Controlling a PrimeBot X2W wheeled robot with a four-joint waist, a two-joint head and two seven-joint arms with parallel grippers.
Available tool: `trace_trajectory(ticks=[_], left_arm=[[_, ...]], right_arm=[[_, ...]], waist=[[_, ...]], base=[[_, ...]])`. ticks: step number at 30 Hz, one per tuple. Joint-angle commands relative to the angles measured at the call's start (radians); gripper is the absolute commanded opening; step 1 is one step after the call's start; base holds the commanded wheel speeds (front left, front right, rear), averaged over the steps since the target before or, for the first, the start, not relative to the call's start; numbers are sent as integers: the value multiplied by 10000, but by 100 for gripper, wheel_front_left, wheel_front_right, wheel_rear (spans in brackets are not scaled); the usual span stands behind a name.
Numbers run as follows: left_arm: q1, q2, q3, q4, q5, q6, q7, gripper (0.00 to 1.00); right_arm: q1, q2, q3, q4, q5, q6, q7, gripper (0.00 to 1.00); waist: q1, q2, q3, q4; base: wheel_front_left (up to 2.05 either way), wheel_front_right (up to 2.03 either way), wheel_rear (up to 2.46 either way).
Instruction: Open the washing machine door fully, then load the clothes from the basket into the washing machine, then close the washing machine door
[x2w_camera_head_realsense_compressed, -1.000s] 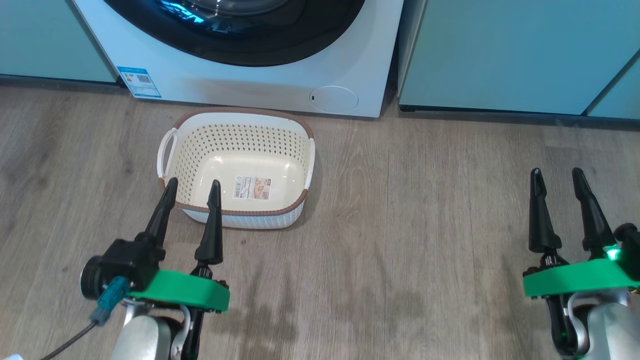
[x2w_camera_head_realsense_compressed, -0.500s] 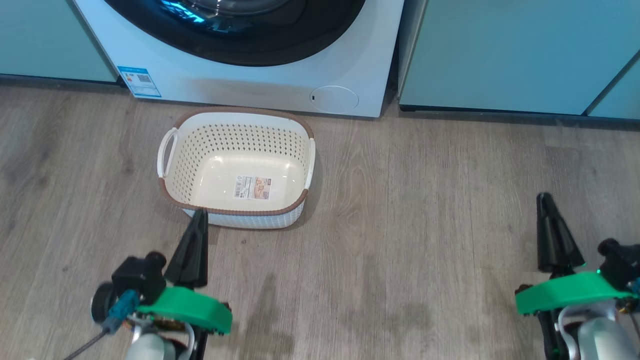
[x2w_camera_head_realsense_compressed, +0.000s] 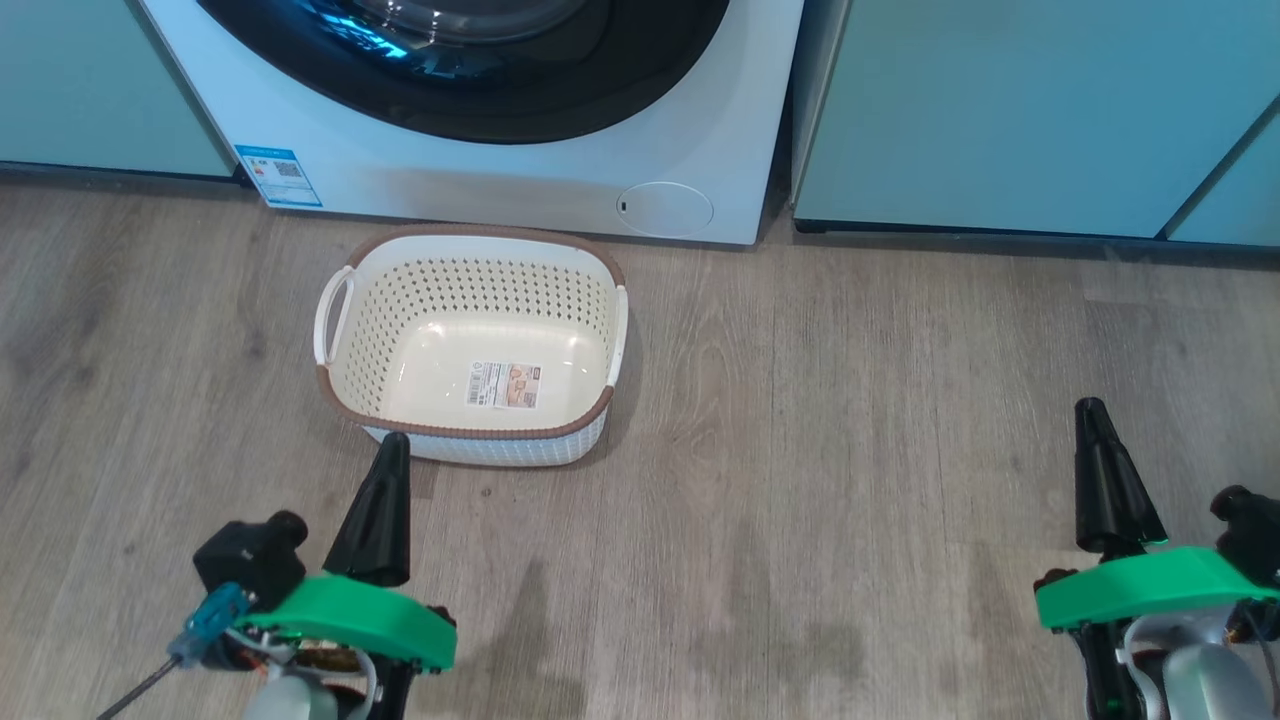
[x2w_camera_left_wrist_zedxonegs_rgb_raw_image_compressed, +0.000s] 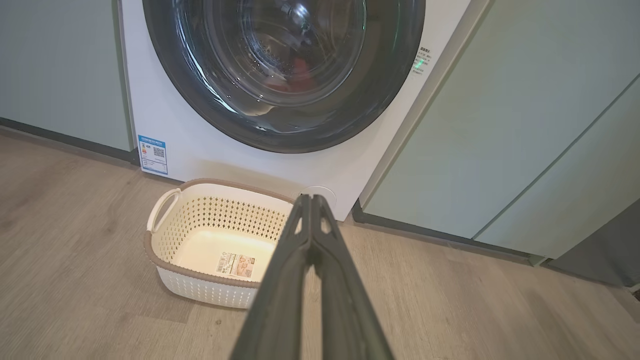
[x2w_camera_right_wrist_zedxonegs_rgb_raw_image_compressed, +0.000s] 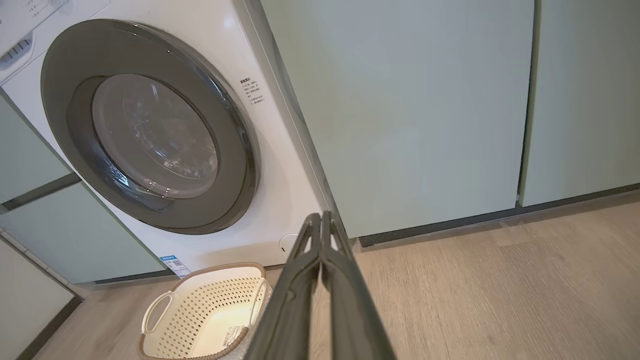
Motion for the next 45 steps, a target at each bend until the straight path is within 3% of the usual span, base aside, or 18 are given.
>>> trace_trajectory(ticks=[1,45], left_arm=[[-404,119,134,-248,-336,-58,64,0],[-627,334,754,333,-5410,-474,1140,0]], right_arm=[[-334,-101,23,-257,341,0,111,0],[-579,-169,184,153,5219,-2,1343,0]], waist=[[0,0,-18,-7],[0,0,-456,-161]], base=[[0,0,0],[0,0,0]])
